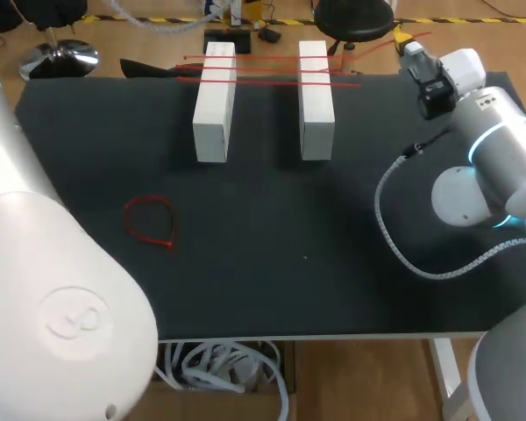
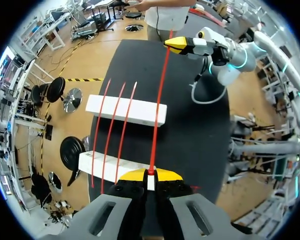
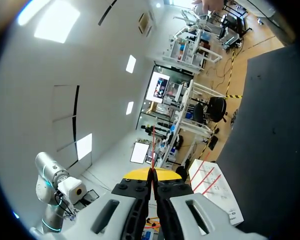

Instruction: Grab the tape and strap the tape.

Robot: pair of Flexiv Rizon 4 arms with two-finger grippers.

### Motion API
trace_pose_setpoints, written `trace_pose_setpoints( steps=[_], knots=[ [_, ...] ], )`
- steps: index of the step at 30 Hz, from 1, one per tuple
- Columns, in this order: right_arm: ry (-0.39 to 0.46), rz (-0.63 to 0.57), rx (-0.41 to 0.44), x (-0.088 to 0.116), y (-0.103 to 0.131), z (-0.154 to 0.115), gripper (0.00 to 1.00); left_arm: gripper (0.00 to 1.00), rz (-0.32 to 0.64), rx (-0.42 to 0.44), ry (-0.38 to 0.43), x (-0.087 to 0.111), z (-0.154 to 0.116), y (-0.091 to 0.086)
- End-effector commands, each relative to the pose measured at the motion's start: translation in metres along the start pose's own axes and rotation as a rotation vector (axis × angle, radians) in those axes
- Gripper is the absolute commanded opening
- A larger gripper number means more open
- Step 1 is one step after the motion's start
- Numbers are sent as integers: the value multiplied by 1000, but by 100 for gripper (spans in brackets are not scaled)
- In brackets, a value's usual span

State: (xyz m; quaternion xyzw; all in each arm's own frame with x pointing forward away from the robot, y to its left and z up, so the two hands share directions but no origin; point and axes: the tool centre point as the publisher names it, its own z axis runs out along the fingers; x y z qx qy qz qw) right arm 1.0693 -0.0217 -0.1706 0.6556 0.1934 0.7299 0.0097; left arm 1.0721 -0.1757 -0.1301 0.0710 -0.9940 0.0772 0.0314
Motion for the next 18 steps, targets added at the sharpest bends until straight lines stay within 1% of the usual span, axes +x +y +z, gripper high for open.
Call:
trace_pose_setpoints(
  steps=[1,4,11,18],
  knots=[
    [3,0,9,0,2,0,0,0,1,-57,30,-5,1,-9],
    [3,0,9,0,2,0,0,0,3,-56,36,-3,3,-14],
    [3,0,9,0,2,0,0,0,23,-67,8,-1,4,-24],
    [3,0,9,0,2,0,0,0,35,-123,5,3,6,-30]
  ],
)
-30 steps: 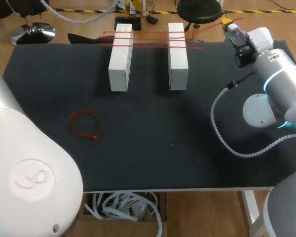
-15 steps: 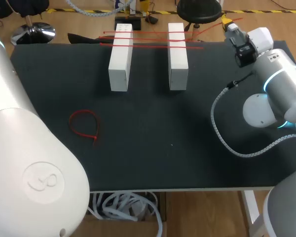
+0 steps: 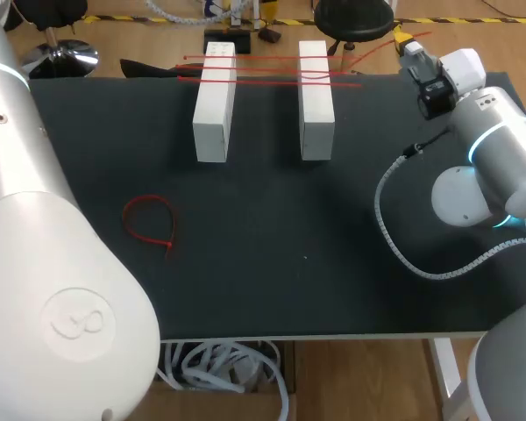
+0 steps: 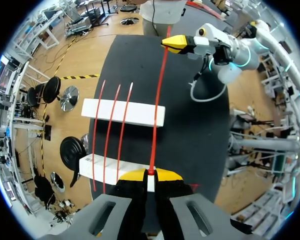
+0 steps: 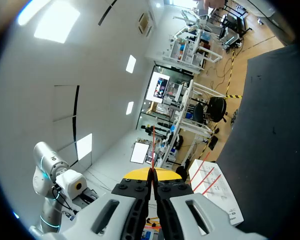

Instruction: Grab the tape and strap the tape.

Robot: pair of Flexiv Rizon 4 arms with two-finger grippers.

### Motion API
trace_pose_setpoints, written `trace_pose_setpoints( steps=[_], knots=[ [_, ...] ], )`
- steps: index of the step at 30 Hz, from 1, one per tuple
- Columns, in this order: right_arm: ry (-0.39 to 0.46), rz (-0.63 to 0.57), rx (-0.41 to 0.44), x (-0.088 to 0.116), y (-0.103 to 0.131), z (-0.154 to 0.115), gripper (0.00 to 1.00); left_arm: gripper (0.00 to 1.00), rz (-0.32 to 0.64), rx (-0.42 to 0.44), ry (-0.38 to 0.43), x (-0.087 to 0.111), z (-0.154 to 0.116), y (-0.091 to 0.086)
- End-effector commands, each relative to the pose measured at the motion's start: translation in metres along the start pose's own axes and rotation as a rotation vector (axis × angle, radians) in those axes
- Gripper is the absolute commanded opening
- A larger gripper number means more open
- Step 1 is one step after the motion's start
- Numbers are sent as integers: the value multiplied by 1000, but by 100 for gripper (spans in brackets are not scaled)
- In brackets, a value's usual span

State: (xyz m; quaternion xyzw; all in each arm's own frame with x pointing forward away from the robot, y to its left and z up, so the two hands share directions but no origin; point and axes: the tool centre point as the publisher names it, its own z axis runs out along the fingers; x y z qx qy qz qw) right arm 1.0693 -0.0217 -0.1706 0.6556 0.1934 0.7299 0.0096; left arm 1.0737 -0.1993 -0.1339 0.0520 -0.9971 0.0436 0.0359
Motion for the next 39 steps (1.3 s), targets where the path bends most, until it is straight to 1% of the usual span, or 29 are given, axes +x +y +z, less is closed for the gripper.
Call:
trace_pose_setpoints(
  steps=[1,8,12,17,20,24,30,38,39],
  knots=[
    [3,0,9,0,2,0,0,0,0,-53,-1,1,-2,-8],
    [3,0,9,0,2,0,0,0,-10,-51,9,2,1,-11],
    [3,0,9,0,2,0,0,0,14,-70,63,-1,3,-15],
    [3,0,9,0,2,0,0,0,14,-70,63,-1,3,-15],
    [-20,-47,7,0,5,2,0,0,14,-70,63,-1,3,-15],
    [-92,-150,8,-3,12,3,0,0,14,-70,63,-1,3,-15],
    [-148,-252,15,-4,18,4,0,0,14,-70,63,-1,3,-15],
    [-239,-416,68,-4,20,4,0,0,14,-70,63,-1,3,-15],
    [-268,-458,87,-4,19,4,0,0,14,-70,63,-1,3,-15]
  ],
)
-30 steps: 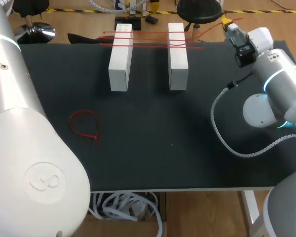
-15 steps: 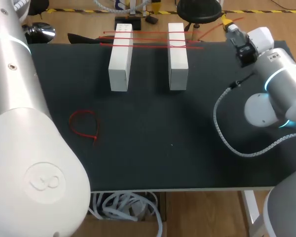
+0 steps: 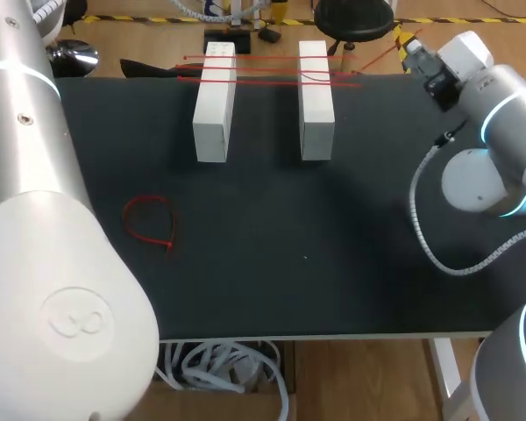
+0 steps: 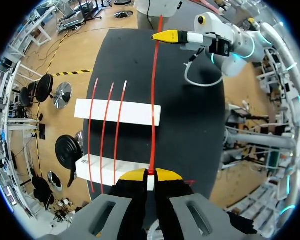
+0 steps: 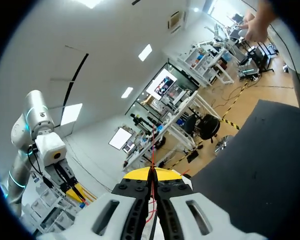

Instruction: Grab the tape and strap the tape.

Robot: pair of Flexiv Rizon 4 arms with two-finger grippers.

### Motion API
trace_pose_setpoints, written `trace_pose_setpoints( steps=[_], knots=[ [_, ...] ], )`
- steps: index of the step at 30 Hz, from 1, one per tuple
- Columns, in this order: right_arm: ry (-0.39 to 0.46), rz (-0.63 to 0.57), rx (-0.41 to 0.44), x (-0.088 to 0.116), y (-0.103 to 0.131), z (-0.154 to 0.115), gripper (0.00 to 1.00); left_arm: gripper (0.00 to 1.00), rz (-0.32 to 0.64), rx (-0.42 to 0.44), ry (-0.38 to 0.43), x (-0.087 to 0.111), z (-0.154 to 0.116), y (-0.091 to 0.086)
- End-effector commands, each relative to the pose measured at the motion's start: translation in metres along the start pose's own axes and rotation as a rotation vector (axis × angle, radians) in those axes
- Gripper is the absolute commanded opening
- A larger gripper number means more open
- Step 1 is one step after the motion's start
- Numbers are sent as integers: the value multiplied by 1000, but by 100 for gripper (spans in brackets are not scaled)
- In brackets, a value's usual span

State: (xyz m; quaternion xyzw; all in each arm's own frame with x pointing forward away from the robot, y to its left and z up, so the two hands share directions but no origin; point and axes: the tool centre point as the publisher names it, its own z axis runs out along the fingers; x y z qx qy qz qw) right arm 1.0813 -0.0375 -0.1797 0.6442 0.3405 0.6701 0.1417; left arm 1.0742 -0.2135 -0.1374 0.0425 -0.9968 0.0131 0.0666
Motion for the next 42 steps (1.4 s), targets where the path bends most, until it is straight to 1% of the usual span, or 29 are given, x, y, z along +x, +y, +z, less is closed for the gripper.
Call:
trace_pose_setpoints(
  steps=[1,4,7,11,12,13,14,15,17,20,22,27,33,34,42],
  knots=[
    [-164,-86,72,7,8,-4,0,0,0,-5,4,-2,-2,-1],
    [-207,-175,124,8,6,-3,0,0,0,-5,4,-2,-2,-1],
    [-243,-229,154,8,6,-3,0,0,0,-5,4,-2,-2,-1],
    [-304,-385,206,7,8,-4,0,0,0,-5,4,-2,-2,-1],
    [-310,-405,215,7,8,-4,0,0,0,-5,4,-2,-2,-1],
    [-329,-455,237,7,9,-4,0,0,0,-5,4,-2,-2,-1],
    [-333,-510,250,6,9,-4,0,0,0,-5,4,-2,-2,-1],
    [-334,-539,261,6,10,-4,0,0,0,-5,4,-2,-2,-1],
    [-349,-574,290,6,10,-5,0,0,0,-5,4,-2,-2,-1],
    [-355,-615,321,3,6,-6,0,0,0,-5,4,-2,-2,-1],
    [-375,-646,333,1,5,-7,0,0,0,-5,4,-2,-2,-1],
    [-373,-758,356,1,5,-8,0,0,0,-5,4,-2,-2,-1],
    [-360,-932,380,3,9,-6,0,0,0,-5,4,-2,-2,-1],
    [-353,-981,376,3,10,-5,0,0,0,-5,4,-2,-2,-1],
    [-352,-1088,401,2,12,-6,0,0,0,-5,4,-2,-2,-1]
  ],
)
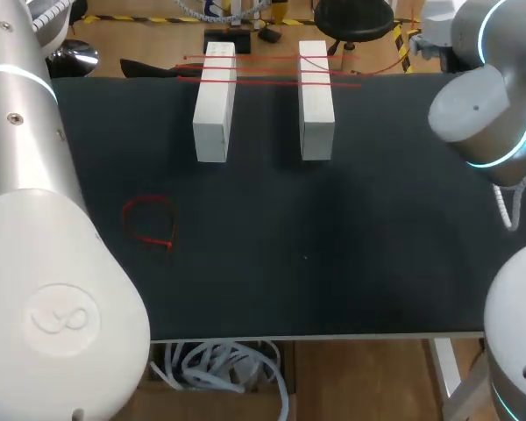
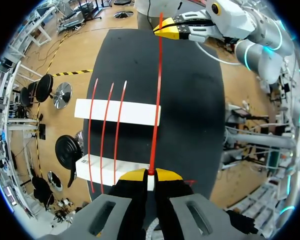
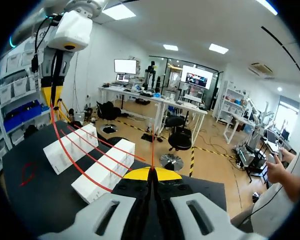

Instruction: Grab the tape and strap the tape.

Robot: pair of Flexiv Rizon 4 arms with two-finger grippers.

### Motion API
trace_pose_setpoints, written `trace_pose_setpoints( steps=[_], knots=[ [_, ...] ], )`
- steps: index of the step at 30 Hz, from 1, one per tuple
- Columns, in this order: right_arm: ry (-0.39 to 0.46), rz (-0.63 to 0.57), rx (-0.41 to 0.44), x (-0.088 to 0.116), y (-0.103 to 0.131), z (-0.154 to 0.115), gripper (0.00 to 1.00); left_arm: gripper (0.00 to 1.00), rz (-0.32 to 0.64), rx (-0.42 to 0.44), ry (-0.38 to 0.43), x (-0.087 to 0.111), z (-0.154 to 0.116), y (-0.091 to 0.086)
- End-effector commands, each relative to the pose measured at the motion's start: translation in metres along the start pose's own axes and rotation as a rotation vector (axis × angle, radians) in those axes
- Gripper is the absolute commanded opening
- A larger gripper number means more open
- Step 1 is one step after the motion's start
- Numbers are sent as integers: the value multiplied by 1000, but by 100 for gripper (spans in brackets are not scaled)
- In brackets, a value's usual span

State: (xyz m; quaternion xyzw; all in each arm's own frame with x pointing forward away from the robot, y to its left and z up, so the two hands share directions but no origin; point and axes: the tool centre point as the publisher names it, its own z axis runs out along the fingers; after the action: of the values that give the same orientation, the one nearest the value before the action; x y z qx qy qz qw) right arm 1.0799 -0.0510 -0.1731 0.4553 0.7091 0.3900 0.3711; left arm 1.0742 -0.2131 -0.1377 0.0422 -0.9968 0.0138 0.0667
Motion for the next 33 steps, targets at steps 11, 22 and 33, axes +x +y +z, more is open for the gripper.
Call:
trace_pose_setpoints(
  steps=[11,22,33],
  knots=[
    [-169,-219,129,-1,6,-1,0,0,-1,-7,4,-2,-2,-1],
    [-169,-170,110,-5,0,0,0,0,-1,-7,4,-2,-2,-1],
    [-169,-170,110,-5,0,0,0,0,-1,-7,4,-2,-2,-1]
  ],
)
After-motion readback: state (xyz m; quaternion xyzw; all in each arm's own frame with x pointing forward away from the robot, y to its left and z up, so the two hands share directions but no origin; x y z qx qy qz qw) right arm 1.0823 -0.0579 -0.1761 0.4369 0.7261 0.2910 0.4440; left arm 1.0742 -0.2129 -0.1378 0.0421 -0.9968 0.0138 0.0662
